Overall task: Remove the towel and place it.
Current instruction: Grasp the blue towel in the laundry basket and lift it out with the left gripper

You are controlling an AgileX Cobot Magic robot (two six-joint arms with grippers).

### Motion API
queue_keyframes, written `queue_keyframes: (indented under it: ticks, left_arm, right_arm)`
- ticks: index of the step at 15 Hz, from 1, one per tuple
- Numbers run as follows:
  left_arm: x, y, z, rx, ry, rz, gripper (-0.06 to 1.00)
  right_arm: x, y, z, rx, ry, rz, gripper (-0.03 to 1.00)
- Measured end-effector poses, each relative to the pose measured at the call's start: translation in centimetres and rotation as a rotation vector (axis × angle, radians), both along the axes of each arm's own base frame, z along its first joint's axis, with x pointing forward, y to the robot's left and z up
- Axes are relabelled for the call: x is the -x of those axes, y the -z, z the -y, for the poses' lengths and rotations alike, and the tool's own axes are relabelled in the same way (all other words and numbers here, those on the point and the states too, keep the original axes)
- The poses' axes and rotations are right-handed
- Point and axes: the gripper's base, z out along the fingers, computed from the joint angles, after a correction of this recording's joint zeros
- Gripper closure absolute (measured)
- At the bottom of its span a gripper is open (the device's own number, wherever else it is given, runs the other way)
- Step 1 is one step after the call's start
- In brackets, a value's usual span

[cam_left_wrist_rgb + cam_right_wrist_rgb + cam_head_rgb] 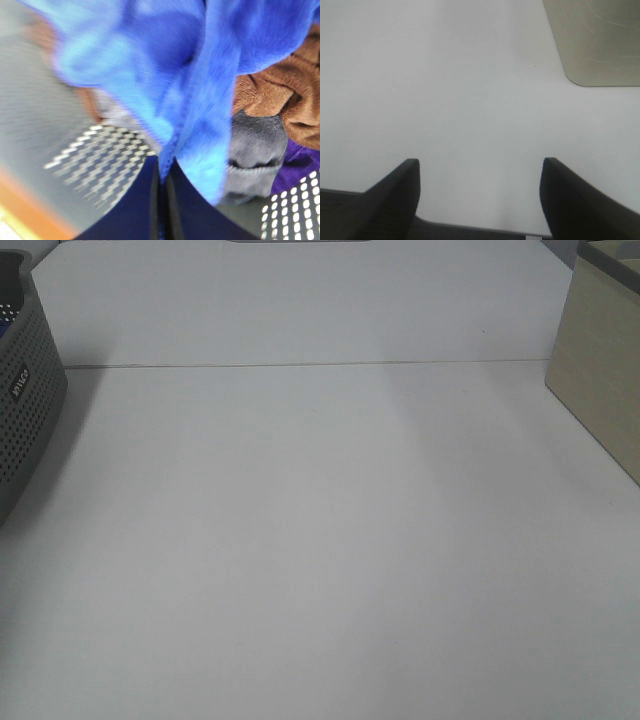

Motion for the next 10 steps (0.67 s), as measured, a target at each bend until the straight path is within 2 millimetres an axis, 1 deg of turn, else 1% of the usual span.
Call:
queue_keyframes:
  ticks: [2,5,6,7,10]
  left_arm:
    - [1.2,-4.1,1.4,-0.020,0.025,0.092,0.94]
    - [3.9,-9.8,3.5,-0.047,0.064,0.232,0.94]
    - [5.5,-12.6,4.9,-0.059,0.095,0.305,0.94]
    - [6.8,-14.5,5.9,-0.070,0.118,0.357,0.94]
    - [10.5,-19.0,8.8,-0.091,0.199,0.491,0.94]
  right_arm:
    - [0.0,0.0,0.0,0.000,0.000,0.000,0.29]
    - [0.0,0.0,0.0,0.000,0.000,0.000,0.29]
    - [0.0,0.0,0.0,0.000,0.000,0.000,0.29]
    - [0.0,0.0,0.0,0.000,0.000,0.000,0.29]
    - [0.0,0.0,-0.1,-0.011,-0.006,0.004,0.29]
